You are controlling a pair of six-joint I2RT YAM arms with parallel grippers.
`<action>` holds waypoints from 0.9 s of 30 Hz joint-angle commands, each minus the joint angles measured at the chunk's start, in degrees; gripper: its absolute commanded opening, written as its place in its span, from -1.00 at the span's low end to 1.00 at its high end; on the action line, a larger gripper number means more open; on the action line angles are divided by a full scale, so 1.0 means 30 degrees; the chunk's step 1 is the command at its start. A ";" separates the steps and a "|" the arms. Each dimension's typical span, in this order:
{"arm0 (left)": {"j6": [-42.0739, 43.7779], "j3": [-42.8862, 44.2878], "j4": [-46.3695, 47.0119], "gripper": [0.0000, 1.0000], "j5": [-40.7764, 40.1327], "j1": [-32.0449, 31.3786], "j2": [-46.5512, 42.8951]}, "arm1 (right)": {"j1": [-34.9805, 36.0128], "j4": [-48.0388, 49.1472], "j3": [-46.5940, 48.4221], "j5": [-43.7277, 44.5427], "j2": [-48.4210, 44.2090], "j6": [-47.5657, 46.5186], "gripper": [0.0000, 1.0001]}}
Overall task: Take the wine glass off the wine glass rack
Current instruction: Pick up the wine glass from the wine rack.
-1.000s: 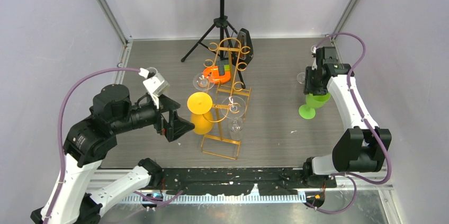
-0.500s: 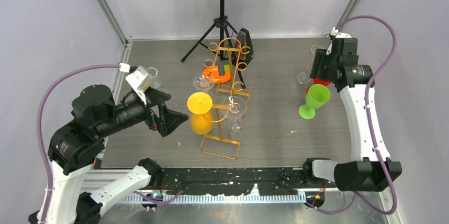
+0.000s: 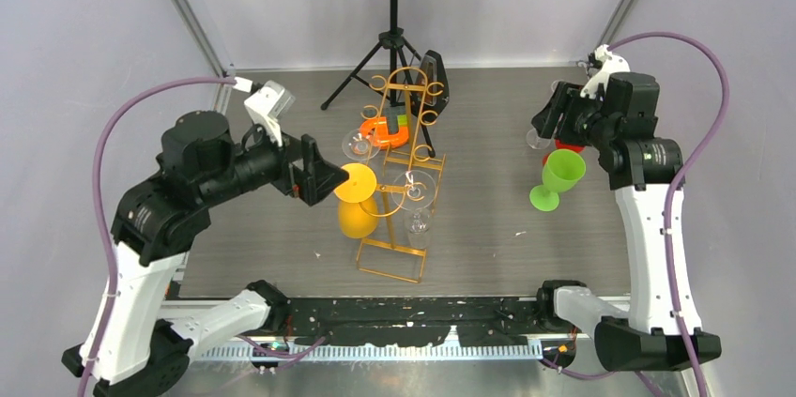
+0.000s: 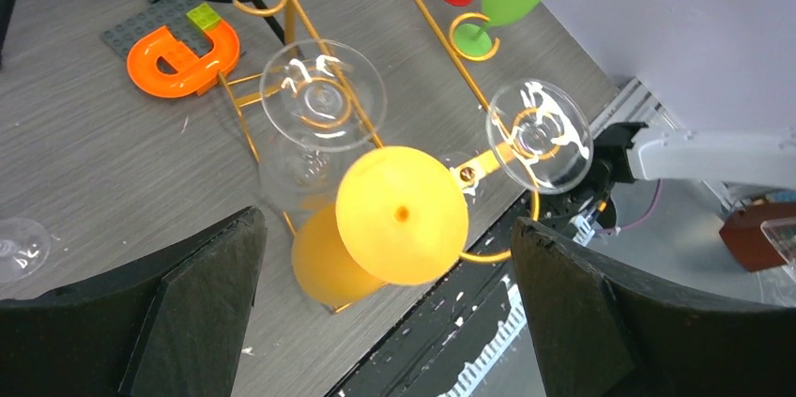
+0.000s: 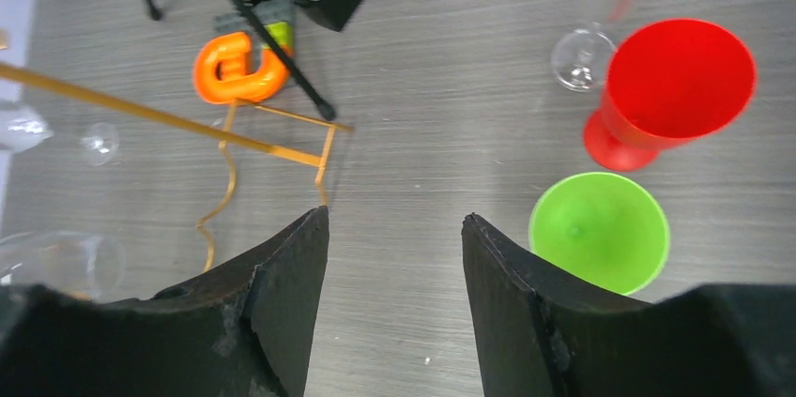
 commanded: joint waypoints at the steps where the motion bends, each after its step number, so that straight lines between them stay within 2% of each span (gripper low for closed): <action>1: -0.0504 0.0896 0.1135 0.99 -0.0637 0.0774 0.1002 | 0.0330 0.1455 0.0949 -0.2300 -0.1347 0.0956 0.22; 7: -0.1654 0.0756 0.2026 0.99 0.1093 0.2889 0.2227 | 0.1931 0.1263 0.1453 -0.2019 -0.2174 0.0550 0.22; 10: -0.2575 0.0365 0.2947 0.97 0.2879 0.4037 0.2721 | 0.2524 0.1291 0.1302 -0.1720 -0.2548 0.0386 0.22; 17: -0.5033 -0.1003 0.5142 0.79 0.6639 0.5703 0.3787 | 0.3900 0.1351 0.0719 -0.0705 -0.3138 -0.0307 0.22; 27: -0.5410 -0.2155 0.5111 0.61 0.6904 0.5788 0.4201 | 0.5215 0.1306 0.0464 0.0998 -0.3729 -0.1124 0.22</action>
